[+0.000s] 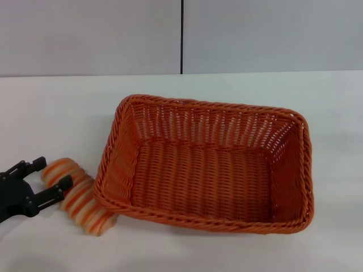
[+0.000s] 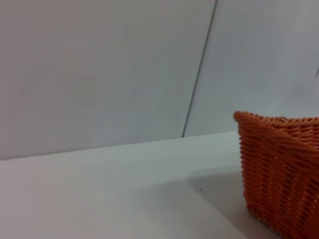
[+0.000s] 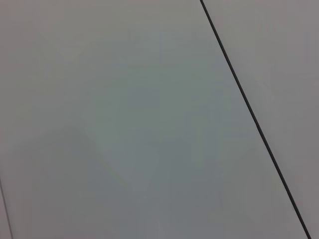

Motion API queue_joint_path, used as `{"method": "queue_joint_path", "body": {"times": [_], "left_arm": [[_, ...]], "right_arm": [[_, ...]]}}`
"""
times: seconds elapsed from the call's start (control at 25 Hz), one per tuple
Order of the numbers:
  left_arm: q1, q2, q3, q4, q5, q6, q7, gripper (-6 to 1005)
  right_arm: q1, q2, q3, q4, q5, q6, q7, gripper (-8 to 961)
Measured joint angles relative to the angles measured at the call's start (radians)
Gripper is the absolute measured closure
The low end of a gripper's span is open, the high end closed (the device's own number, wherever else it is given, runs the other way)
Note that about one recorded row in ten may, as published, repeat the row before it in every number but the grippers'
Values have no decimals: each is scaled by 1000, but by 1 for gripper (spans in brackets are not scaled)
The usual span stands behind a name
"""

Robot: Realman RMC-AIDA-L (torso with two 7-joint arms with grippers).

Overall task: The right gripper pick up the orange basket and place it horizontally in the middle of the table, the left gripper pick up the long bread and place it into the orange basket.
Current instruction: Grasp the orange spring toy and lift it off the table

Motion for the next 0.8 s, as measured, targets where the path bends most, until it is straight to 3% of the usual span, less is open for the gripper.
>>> {"method": "queue_joint_path", "body": {"times": [0.6, 0.8], "left_arm": [[-1, -4, 4, -4, 3, 9, -2, 155], [0, -5, 5, -2, 3, 16, -1, 233]], "right_arm": [[-4, 0, 0, 0, 1, 0, 0, 547], [-4, 0, 0, 0, 1, -1, 0, 547]]}}
